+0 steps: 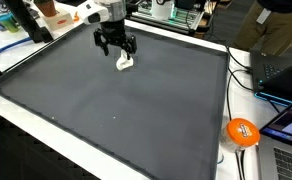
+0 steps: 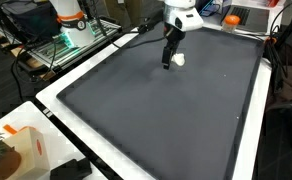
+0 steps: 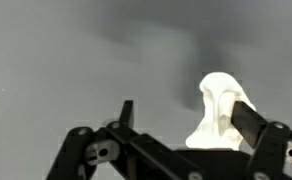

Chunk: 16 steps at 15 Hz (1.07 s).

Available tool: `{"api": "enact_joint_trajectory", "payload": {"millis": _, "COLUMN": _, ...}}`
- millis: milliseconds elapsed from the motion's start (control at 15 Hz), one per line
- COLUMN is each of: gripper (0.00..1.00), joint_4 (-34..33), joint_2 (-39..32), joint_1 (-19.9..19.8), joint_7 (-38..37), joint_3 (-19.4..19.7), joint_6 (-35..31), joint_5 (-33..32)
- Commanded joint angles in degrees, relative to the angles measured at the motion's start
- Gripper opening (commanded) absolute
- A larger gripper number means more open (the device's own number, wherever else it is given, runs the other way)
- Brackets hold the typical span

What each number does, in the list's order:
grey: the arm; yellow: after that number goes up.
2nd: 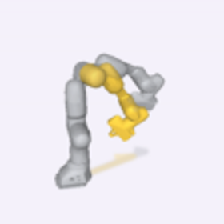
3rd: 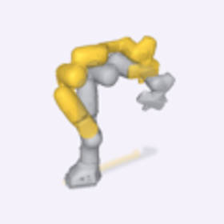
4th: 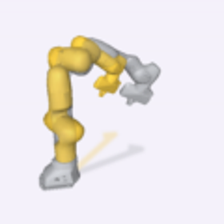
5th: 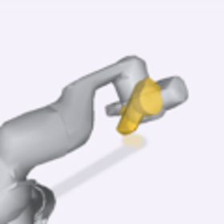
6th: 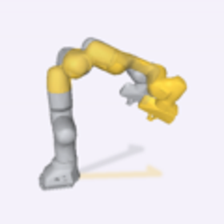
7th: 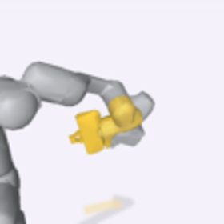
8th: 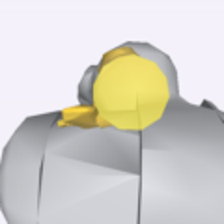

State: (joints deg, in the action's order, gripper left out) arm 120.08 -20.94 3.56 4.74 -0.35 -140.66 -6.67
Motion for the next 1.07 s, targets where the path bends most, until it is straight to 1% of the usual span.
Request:
{"api": "enact_joint_trajectory", "payload": {"millis": 0, "gripper": 0.99, "joint_4": -0.48, "joint_2": -0.35, "joint_1": 0.44, "joint_7": -2.88, "joint_3": 0.45, "joint_6": 0.01, "joint_5": -1.56}}
{"api": "enact_joint_trajectory", "payload": {"millis": 67, "gripper": 1.00, "joint_4": -2.20, "joint_2": -2.55, "joint_1": 1.97, "joint_7": -6.23, "joint_3": 1.99, "joint_6": 0.37, "joint_5": -4.95}}
{"api": "enact_joint_trajectory", "payload": {"millis": 133, "gripper": 1.00, "joint_4": -3.01, "joint_2": -3.54, "joint_1": -1.07, "joint_7": 0.80, "joint_3": -1.71, "joint_6": 1.90, "joint_5": 1.72}}
{"api": "enact_joint_trajectory", "payload": {"millis": 200, "gripper": 1.00, "joint_4": -4.07, "joint_2": -4.87, "joint_1": -0.52, "joint_7": -1.17, "joint_3": -1.06, "joint_6": 3.16, "joint_5": 0.90}}
{"api": "enact_joint_trajectory", "payload": {"millis": 267, "gripper": 1.00, "joint_4": -4.60, "joint_2": -6.03, "joint_1": -1.13, "joint_7": 0.24, "joint_3": -1.98, "joint_6": 2.76, "joint_5": 2.45}}
{"api": "enact_joint_trajectory", "payload": {"millis": 333, "gripper": 1.00, "joint_4": -5.29, "joint_2": -7.04, "joint_1": -1.21, "joint_7": 0.55, "joint_3": -2.14, "joint_6": 3.56, "joint_5": 2.62}}
{"api": "enact_joint_trajectory", "payload": {"millis": 400, "gripper": 1.00, "joint_4": -5.82, "joint_2": -7.94, "joint_1": -0.08, "joint_7": -2.03, "joint_3": -0.91, "joint_6": 3.11, "joint_5": 0.95}}
{"api": "enact_joint_trajectory", "payload": {"millis": 467, "gripper": 1.00, "joint_4": -6.45, "joint_2": -8.94, "joint_1": -0.02, "joint_7": -1.72, "joint_3": -0.86, "joint_6": 3.08, "joint_5": 0.65}}
{"api": "enact_joint_trajectory", "payload": {"millis": 600, "gripper": 1.00, "joint_4": -7.39, "joint_2": -10.37, "joint_1": 1.33, "joint_7": -4.09, "joint_3": 0.89, "joint_6": 2.38, "joint_5": -1.97}}
{"api": "enact_joint_trajectory", "payload": {"millis": 667, "gripper": 1.00, "joint_4": -7.57, "joint_2": -10.40, "joint_1": 2.58, "joint_7": -5.97, "joint_3": 2.42, "joint_6": 1.73, "joint_5": -4.49}}
{"api": "enact_joint_trajectory", "payload": {"millis": 733, "gripper": 1.00, "joint_4": -7.60, "joint_2": -10.15, "joint_1": 3.19, "joint_7": -7.14, "joint_3": 3.16, "joint_6": 1.63, "joint_5": -5.99}}
{"api": "enact_joint_trajectory", "payload": {"millis": 933, "gripper": 1.00, "joint_4": -6.46, "joint_2": -7.14, "joint_1": 3.01, "joint_7": -7.39, "joint_3": 2.84, "joint_6": 6.00, "joint_5": -5.74}}
{"api": "enact_joint_trajectory", "payload": {"millis": 1000, "gripper": 1.00, "joint_4": -6.44, "joint_2": -6.50, "joint_1": 2.56, "joint_7": -6.30, "joint_3": 2.25, "joint_6": 7.21, "joint_5": -5.09}}
